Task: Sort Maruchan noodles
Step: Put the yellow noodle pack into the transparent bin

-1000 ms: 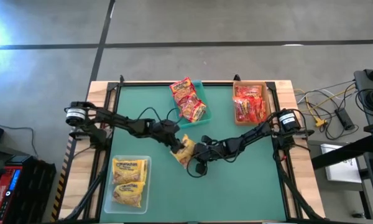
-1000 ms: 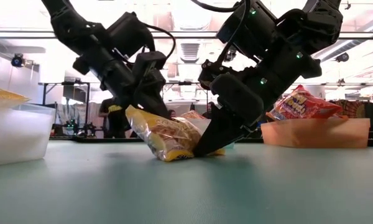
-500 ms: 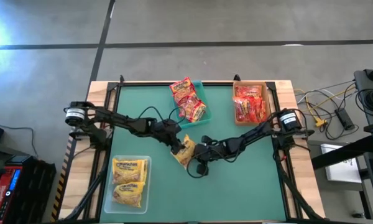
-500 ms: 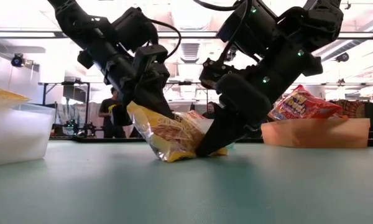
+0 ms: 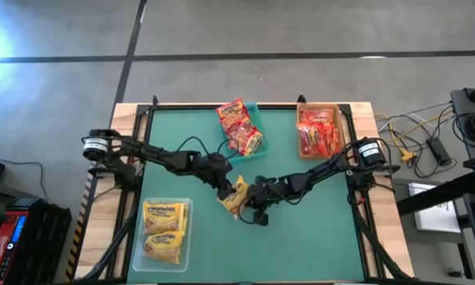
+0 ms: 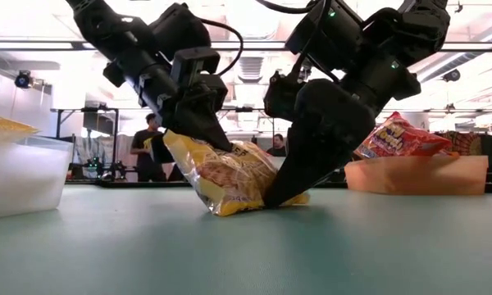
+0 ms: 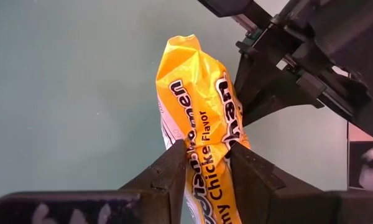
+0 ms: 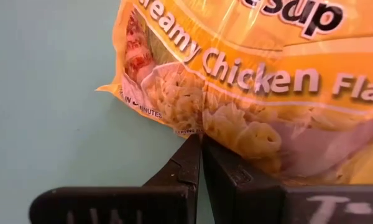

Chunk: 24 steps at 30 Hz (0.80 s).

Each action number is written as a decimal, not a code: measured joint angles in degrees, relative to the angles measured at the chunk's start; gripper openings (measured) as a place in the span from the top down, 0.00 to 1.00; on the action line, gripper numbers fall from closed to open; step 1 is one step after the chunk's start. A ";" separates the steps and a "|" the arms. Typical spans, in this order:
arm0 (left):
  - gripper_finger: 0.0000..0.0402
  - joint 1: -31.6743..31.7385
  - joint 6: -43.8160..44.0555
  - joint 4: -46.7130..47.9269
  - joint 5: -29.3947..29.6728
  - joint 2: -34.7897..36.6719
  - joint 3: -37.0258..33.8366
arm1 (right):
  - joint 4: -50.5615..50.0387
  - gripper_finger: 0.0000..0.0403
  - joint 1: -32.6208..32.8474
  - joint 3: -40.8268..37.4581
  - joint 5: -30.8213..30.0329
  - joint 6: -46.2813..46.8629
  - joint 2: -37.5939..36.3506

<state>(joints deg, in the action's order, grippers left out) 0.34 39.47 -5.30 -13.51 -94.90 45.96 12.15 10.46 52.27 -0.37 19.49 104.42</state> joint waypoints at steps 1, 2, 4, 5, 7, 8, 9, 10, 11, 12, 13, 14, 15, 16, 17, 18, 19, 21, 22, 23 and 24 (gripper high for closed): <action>0.78 0.00 -0.29 0.06 -0.01 -0.05 0.17 | 0.10 0.97 0.00 0.00 0.13 0.00 0.00; 0.78 0.02 -0.58 0.06 -0.05 -0.05 0.27 | 0.12 0.97 0.02 -0.02 0.23 0.00 0.00; 0.78 0.04 -1.31 0.16 -0.05 -0.05 0.32 | 0.16 0.97 0.02 -0.02 0.38 0.01 0.00; 0.78 0.04 -1.48 0.15 -0.03 -0.05 0.32 | 0.21 0.97 0.04 -0.02 0.40 0.00 0.00; 0.78 0.06 -1.56 0.15 0.01 -0.10 0.32 | 0.25 0.97 0.04 -0.02 0.43 0.00 0.00; 0.78 0.09 -1.74 0.13 0.03 -0.12 0.32 | 0.25 0.97 0.04 -0.02 0.45 0.01 0.00; 0.78 0.09 -1.98 0.11 0.07 -0.14 0.32 | 0.26 0.97 0.04 -0.02 0.45 0.00 0.00; 0.78 0.09 -2.36 0.06 0.13 -0.14 0.32 | 0.29 0.97 0.04 -0.02 0.48 0.00 -0.01; 0.78 0.09 -2.88 -0.06 0.23 -0.14 0.32 | 0.32 0.97 0.07 -0.02 0.58 0.00 0.00; 0.78 0.09 -3.31 -0.16 0.28 -0.14 0.32 | 0.34 0.97 0.07 -0.02 0.67 0.00 0.00; 0.78 0.09 -3.42 -0.22 0.32 -0.14 0.32 | 0.34 0.97 0.11 -0.02 0.67 0.02 0.00; 0.78 0.09 -3.40 -0.22 0.34 -0.14 0.32 | 0.34 0.97 0.11 -0.02 0.69 0.00 0.00; 0.78 0.11 -3.37 -0.19 0.43 -0.14 0.32 | 0.36 0.97 0.11 -0.02 0.69 0.00 0.00; 0.77 0.09 -3.38 -0.08 0.72 -0.14 0.32 | 0.36 0.97 0.11 -0.02 0.68 0.00 0.00; 0.77 0.09 -3.39 0.04 1.39 -0.14 0.32 | 0.38 0.97 0.11 -0.02 0.63 0.00 0.00; 0.76 0.09 -3.44 0.19 2.10 -0.16 0.32 | 0.40 0.97 0.11 -0.02 0.56 0.00 0.00; 0.76 0.09 -3.58 0.23 2.26 -0.27 0.30 | 0.40 0.97 0.09 -0.02 0.50 0.00 0.00; 0.75 0.09 -3.82 -0.19 2.43 -0.61 0.30 | 0.38 0.97 0.09 -0.02 0.43 0.00 0.00; 0.74 0.09 -3.72 -0.15 2.44 -0.62 0.27 | 0.42 0.97 0.11 -0.02 0.45 0.00 -0.02; 0.74 0.07 -3.42 -0.17 2.46 -0.62 0.26 | 0.43 0.97 0.11 -0.02 0.49 0.00 0.00; 0.73 0.07 -3.01 -0.15 2.44 -0.62 0.26 | 0.44 0.97 0.11 -0.02 0.48 0.00 0.00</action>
<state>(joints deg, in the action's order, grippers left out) 0.40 36.46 -5.45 -11.07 -95.53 46.22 12.59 10.57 52.25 0.11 19.49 104.42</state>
